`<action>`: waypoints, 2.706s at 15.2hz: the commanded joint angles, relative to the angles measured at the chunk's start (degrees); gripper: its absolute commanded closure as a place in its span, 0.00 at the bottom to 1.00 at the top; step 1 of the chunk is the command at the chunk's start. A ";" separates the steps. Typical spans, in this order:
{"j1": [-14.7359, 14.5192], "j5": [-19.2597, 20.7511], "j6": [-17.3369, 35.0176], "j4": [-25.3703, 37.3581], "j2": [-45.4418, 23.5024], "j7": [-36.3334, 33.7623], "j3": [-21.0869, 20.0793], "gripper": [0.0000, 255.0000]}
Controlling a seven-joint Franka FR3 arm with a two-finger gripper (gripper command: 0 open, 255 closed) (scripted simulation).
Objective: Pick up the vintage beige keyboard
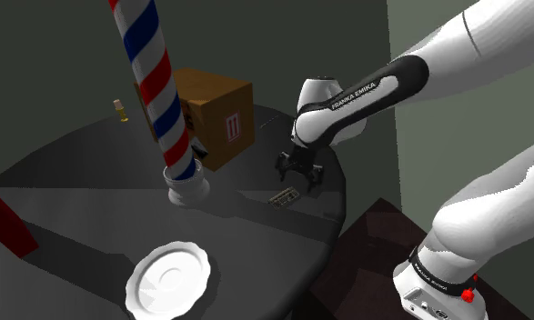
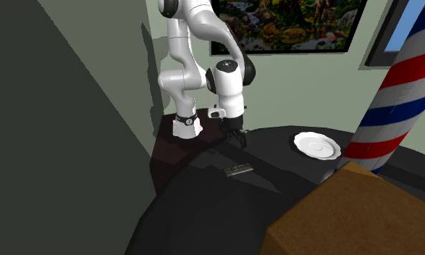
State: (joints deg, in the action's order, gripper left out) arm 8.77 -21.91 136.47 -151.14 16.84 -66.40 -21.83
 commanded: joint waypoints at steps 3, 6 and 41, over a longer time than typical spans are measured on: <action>2.71 1.66 10.53 2.75 -10.75 -13.10 -3.13 0.00; 3.17 3.05 14.09 3.44 -14.46 -16.97 -3.49 0.00; 3.15 2.09 6.12 5.11 -7.99 -17.01 -2.87 1.00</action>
